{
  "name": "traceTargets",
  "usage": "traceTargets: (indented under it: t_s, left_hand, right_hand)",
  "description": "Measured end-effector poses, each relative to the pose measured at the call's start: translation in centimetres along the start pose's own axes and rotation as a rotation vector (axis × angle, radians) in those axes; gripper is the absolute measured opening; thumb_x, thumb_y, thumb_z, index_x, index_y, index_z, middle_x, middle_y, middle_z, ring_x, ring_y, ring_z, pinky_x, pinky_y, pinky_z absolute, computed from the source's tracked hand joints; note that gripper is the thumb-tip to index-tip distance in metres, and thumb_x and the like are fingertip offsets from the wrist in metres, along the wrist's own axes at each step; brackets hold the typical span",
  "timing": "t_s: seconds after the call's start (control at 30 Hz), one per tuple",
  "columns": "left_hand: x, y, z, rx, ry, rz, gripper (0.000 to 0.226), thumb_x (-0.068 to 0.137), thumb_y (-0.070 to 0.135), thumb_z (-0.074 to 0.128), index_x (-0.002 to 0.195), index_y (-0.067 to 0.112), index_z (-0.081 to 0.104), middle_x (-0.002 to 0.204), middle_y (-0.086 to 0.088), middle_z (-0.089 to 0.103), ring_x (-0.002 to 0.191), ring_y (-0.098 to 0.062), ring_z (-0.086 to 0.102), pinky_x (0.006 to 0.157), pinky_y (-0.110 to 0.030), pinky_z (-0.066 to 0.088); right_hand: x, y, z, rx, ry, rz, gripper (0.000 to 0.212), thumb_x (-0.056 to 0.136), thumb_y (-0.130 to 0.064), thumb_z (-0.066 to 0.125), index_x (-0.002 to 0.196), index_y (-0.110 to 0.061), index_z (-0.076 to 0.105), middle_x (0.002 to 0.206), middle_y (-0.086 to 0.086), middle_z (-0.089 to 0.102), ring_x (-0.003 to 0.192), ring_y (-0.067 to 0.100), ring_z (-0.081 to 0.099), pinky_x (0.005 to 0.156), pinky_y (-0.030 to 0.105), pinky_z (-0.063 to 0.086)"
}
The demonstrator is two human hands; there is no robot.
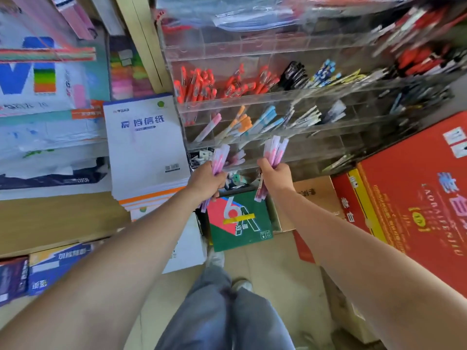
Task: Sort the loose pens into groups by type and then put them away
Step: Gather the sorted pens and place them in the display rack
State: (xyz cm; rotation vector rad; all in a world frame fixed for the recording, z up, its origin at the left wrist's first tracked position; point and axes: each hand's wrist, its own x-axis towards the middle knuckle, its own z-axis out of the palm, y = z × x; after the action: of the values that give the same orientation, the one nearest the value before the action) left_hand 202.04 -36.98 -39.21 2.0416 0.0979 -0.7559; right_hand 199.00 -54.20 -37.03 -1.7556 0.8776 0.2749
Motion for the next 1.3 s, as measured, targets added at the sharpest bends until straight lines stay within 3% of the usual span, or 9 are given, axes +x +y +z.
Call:
traceTargets:
  t_s: [0.13,0.37,0.5,0.57,0.63,0.77,0.9,1.1,1.3]
  left_hand:
    - [1.5,-1.1,0.5,-0.022,-0.013,-0.025,0.019,0.097,0.019,0.050,0.096,0.000,0.050,0.060,-0.005,0.055,0.042,-0.023,0.053,0.054,-0.039,0.052]
    - [3.2,-1.8,2.1,-0.061,0.079,-0.060,0.015,0.097,0.017,0.049,0.097,0.002,0.047,0.064,-0.008,0.055,0.041,-0.021,0.054,0.040,-0.025,0.044]
    - [3.8,-2.4,3.2,-0.113,0.148,-0.093,0.012,0.096,0.016,0.049,0.089,0.006,0.046,0.066,-0.013,0.055,0.042,-0.024,0.052,0.047,-0.035,0.048]
    - [3.9,-2.5,4.0,-0.142,0.185,-0.116,0.015,0.096,0.015,0.049,0.082,0.011,0.045,0.067,-0.014,0.056,0.040,-0.023,0.051,0.049,-0.036,0.048]
    - [3.9,-2.6,4.6,-0.173,0.217,-0.142,0.013,0.096,0.016,0.050,0.086,0.010,0.044,0.067,-0.010,0.055,0.039,-0.021,0.049,0.047,-0.033,0.046]
    - [3.8,-2.9,5.5,-0.237,0.282,-0.166,0.011,0.095,0.015,0.050,0.090,0.008,0.044,0.069,-0.015,0.053,0.049,-0.025,0.049,0.053,-0.043,0.047]
    - [4.1,-3.3,5.9,-0.234,0.317,-0.192,0.019,0.095,0.017,0.051,0.102,0.000,0.047,0.070,-0.014,0.056,0.051,-0.027,0.053,0.058,-0.051,0.053]
    - [5.2,-4.8,6.3,-0.218,0.331,-0.199,0.016,0.094,0.024,0.053,0.095,0.012,0.043,0.078,-0.016,0.062,0.056,-0.028,0.056,0.065,-0.053,0.054]
    - [5.8,-5.9,6.3,-0.192,0.314,-0.176,0.018,0.094,0.026,0.054,0.094,0.011,0.044,0.089,-0.024,0.066,0.058,-0.026,0.057,0.065,-0.051,0.054]
  right_hand:
    - [2.1,0.2,0.8,-0.016,-0.035,0.027,0.036,0.093,-0.035,0.054,0.065,-0.012,0.053,0.053,0.003,0.051,0.043,0.014,0.048,0.040,0.021,0.037]
    - [5.4,0.0,1.7,0.032,-0.072,0.056,0.030,0.091,-0.036,0.062,0.072,-0.013,0.055,0.067,0.009,0.060,0.052,0.020,0.054,0.046,0.027,0.044]
    - [7.6,0.3,2.2,0.050,-0.097,0.061,0.033,0.078,-0.042,0.074,0.073,-0.012,0.062,0.072,0.008,0.068,0.070,0.026,0.066,0.072,0.039,0.057]
    - [8.7,0.7,2.4,0.074,-0.142,0.073,0.057,0.058,-0.058,0.078,0.082,-0.008,0.067,0.079,0.013,0.072,0.076,0.032,0.070,0.079,0.047,0.057]
    - [9.4,0.8,2.7,0.099,-0.153,0.083,0.061,0.053,-0.056,0.081,0.086,-0.007,0.069,0.081,0.013,0.073,0.076,0.033,0.071,0.079,0.049,0.058]
    - [9.6,-0.3,2.9,0.208,-0.154,0.136,0.021,0.078,-0.024,0.078,0.076,-0.011,0.062,0.074,0.003,0.068,0.060,0.016,0.068,0.069,0.036,0.060]
    - [10.7,-0.6,4.1,0.287,-0.080,0.143,0.025,0.075,-0.027,0.081,0.081,-0.016,0.059,0.087,0.003,0.070,0.079,0.022,0.070,0.074,0.037,0.059]
    - [11.0,-0.2,6.0,0.447,-0.071,0.225,0.030,0.076,-0.019,0.080,0.097,-0.010,0.061,0.090,0.004,0.071,0.069,0.021,0.071,0.050,0.022,0.054]
    - [11.6,0.6,7.2,0.422,-0.057,0.204,0.020,0.079,-0.013,0.077,0.077,-0.012,0.058,0.083,0.006,0.069,0.060,0.019,0.068,0.059,0.026,0.059]
